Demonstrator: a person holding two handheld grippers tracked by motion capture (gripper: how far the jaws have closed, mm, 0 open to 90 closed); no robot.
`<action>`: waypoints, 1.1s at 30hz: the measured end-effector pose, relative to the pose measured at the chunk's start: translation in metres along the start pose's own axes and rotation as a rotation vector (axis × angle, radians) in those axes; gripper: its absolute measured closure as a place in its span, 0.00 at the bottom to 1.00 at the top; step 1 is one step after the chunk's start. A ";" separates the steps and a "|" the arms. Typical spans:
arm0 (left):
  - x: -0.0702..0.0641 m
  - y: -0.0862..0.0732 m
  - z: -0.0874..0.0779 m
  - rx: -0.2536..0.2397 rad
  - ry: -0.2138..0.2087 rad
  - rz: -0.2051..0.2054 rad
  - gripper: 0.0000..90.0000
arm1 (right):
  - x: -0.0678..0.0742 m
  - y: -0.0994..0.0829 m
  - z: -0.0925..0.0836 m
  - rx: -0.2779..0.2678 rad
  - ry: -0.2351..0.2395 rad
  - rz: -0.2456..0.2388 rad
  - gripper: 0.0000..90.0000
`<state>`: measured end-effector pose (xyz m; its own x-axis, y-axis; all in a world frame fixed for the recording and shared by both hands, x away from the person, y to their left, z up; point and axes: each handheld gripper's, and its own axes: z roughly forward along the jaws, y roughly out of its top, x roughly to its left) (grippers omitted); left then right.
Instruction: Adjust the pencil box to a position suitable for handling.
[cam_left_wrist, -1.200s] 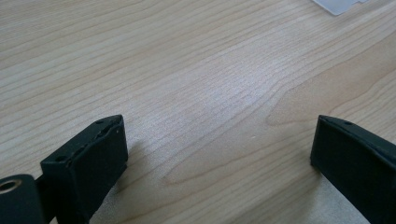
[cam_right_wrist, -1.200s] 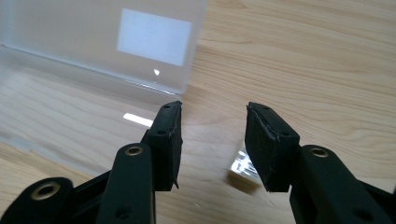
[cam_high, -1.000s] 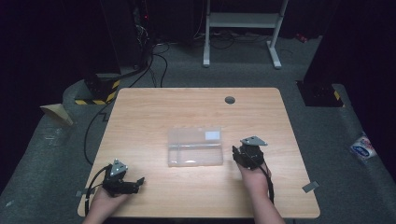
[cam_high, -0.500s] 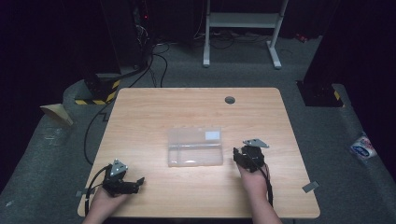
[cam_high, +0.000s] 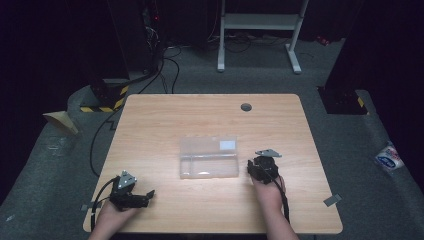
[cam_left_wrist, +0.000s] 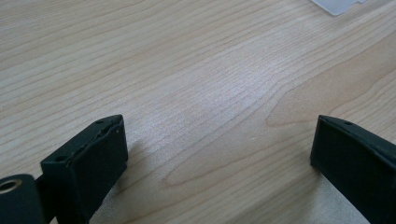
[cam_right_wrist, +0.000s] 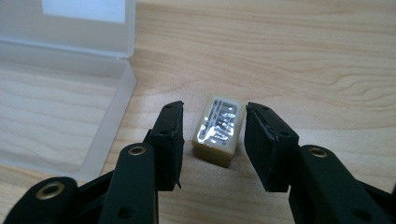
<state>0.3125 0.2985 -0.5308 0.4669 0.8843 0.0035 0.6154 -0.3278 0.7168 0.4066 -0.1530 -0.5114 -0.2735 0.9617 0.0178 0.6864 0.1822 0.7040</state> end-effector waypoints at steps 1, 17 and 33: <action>0.000 0.000 0.000 0.000 0.000 -0.001 0.05 | 0.000 -0.001 0.001 0.007 0.002 0.004 0.66; 0.000 0.000 0.000 0.000 0.001 -0.002 0.05 | -0.006 -0.008 -0.008 -0.016 0.019 -0.039 0.61; 0.000 0.000 0.000 0.000 -0.001 0.000 0.05 | -0.003 -0.007 0.002 0.000 0.000 -0.072 0.75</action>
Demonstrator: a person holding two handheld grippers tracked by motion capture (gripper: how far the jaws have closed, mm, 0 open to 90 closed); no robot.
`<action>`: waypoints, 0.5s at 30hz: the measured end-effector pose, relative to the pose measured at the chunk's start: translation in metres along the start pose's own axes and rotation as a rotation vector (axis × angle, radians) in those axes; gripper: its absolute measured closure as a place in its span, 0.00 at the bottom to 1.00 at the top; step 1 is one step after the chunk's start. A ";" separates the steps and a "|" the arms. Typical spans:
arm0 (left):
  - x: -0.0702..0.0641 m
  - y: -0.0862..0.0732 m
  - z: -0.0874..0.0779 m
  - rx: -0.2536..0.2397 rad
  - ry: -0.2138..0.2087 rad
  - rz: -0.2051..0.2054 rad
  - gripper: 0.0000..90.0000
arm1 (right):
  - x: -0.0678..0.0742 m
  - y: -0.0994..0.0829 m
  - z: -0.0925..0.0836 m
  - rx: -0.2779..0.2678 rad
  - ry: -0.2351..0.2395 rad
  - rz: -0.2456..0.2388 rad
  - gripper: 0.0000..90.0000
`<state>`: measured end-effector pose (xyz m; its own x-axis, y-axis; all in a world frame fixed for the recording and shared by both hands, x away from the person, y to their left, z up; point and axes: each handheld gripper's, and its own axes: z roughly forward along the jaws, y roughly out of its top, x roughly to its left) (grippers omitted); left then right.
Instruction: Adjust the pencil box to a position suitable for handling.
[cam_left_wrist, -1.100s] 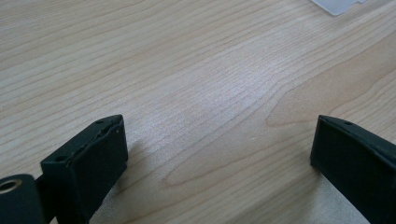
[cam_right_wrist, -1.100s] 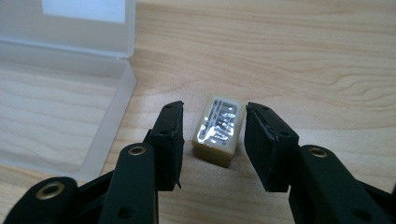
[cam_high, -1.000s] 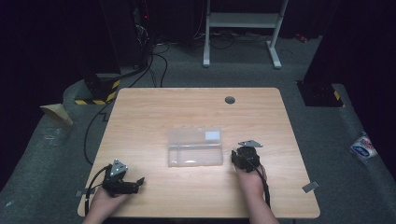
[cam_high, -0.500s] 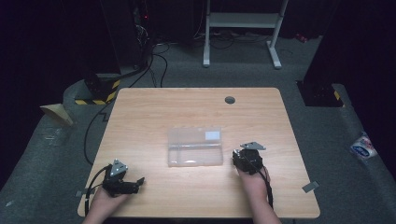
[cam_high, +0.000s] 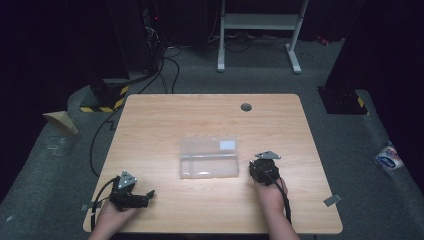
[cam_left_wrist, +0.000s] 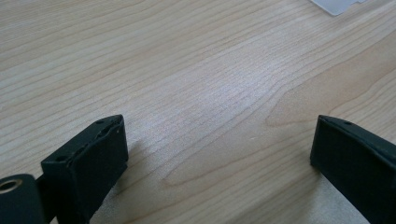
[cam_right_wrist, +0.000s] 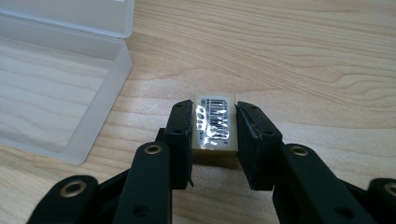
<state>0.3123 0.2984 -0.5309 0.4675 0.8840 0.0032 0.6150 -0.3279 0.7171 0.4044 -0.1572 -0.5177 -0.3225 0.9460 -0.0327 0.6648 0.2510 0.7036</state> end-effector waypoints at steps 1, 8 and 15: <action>0.000 0.000 0.000 0.000 0.000 0.000 0.05 | 0.000 0.000 0.000 -0.003 0.001 -0.003 0.75; 0.000 0.000 0.000 0.000 0.000 0.000 0.05 | 0.004 0.002 -0.010 -0.059 0.011 -0.013 0.75; 0.000 0.000 0.000 0.000 0.000 0.000 0.05 | 0.010 0.006 -0.035 -0.181 0.037 -0.015 0.75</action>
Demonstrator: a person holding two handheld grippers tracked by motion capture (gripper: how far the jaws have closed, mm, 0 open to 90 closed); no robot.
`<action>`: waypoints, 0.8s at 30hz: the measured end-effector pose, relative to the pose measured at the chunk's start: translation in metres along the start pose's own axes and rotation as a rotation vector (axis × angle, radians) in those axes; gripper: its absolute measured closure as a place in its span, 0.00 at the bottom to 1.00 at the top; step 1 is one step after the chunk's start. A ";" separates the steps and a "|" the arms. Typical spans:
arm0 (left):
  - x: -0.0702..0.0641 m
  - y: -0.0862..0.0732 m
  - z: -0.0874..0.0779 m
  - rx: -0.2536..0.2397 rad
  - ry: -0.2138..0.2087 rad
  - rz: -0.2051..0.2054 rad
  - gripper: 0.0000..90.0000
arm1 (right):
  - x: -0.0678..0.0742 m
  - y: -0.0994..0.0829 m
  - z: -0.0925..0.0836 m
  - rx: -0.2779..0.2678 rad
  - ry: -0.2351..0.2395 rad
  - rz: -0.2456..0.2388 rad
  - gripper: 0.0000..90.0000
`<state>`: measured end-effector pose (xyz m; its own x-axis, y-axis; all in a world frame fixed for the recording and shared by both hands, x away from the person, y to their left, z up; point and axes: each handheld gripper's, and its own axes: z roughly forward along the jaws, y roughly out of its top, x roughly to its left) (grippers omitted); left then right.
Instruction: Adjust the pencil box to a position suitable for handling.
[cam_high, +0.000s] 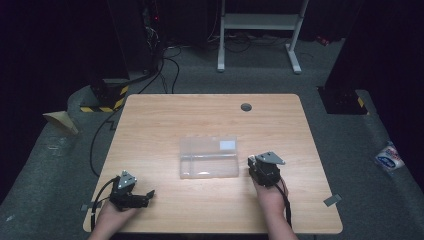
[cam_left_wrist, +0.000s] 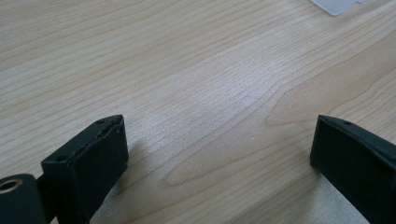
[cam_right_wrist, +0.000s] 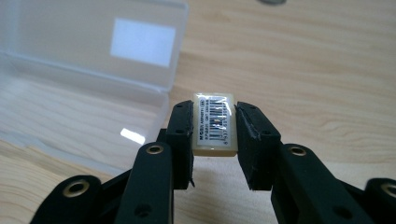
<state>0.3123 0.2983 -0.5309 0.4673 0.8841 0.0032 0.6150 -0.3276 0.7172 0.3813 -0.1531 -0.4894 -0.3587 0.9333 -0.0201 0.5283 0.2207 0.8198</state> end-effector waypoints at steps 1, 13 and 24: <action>0.000 0.000 0.000 0.000 0.000 0.000 0.05 | 0.001 0.001 -0.003 -0.020 0.001 0.000 0.75; 0.000 0.000 0.000 0.001 0.000 0.002 0.05 | 0.008 0.019 -0.028 -0.147 0.024 -0.002 0.75; 0.000 0.000 0.000 0.000 0.000 0.000 0.05 | 0.018 0.030 -0.029 -0.160 0.049 -0.025 0.75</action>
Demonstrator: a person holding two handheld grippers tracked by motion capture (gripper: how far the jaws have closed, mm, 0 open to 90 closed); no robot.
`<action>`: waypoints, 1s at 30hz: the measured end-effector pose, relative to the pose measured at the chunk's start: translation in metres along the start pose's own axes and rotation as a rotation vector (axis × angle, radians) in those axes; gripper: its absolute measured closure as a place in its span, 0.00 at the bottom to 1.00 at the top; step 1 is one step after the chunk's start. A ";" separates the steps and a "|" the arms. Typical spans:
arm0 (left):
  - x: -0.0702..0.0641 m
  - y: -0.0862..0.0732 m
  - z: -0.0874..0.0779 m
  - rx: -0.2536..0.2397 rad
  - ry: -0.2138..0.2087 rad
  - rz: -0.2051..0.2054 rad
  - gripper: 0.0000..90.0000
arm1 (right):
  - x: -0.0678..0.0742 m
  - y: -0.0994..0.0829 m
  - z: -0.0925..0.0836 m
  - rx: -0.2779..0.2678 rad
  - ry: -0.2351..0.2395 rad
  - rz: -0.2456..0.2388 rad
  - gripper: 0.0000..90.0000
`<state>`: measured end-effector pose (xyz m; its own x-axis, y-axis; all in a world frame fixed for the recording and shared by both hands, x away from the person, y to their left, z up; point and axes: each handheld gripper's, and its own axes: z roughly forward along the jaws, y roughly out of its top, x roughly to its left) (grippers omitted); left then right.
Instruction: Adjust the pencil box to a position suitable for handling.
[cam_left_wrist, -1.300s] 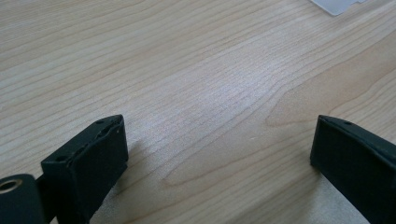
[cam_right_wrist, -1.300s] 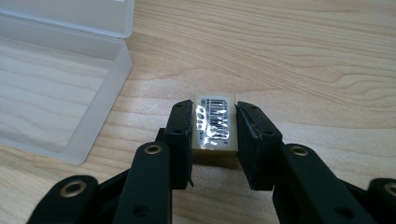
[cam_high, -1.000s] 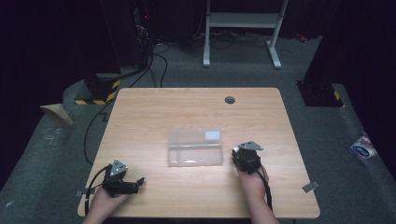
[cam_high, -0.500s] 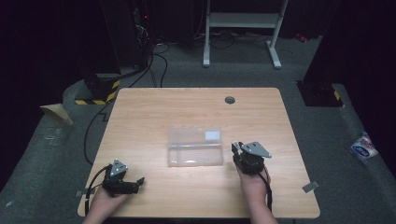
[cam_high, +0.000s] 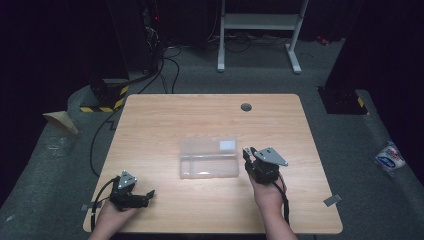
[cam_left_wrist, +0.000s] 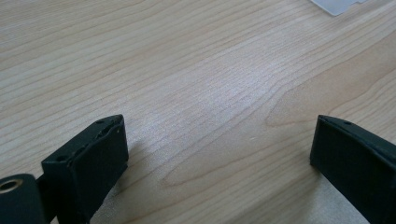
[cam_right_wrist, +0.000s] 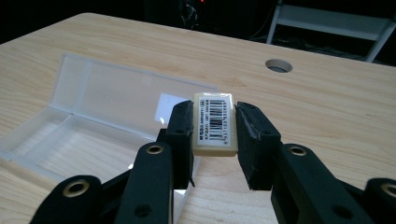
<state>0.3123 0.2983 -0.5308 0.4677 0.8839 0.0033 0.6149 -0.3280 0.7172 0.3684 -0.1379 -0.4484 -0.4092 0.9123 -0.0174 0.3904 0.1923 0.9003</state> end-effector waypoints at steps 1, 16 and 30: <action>0.000 0.000 0.000 0.000 0.000 0.000 0.05 | 0.001 0.001 0.001 0.002 0.003 -0.001 0.75; 0.000 0.000 0.000 0.000 0.000 0.000 0.05 | 0.021 0.010 0.016 0.016 0.051 -0.017 0.75; 0.000 0.000 0.000 0.003 -0.002 0.007 0.04 | 0.049 0.014 0.031 0.039 0.115 -0.048 0.75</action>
<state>0.3128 0.2984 -0.5307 0.4730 0.8810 0.0072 0.6136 -0.3353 0.7149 0.3795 -0.0788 -0.4506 -0.5189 0.8548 -0.0085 0.3988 0.2509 0.8820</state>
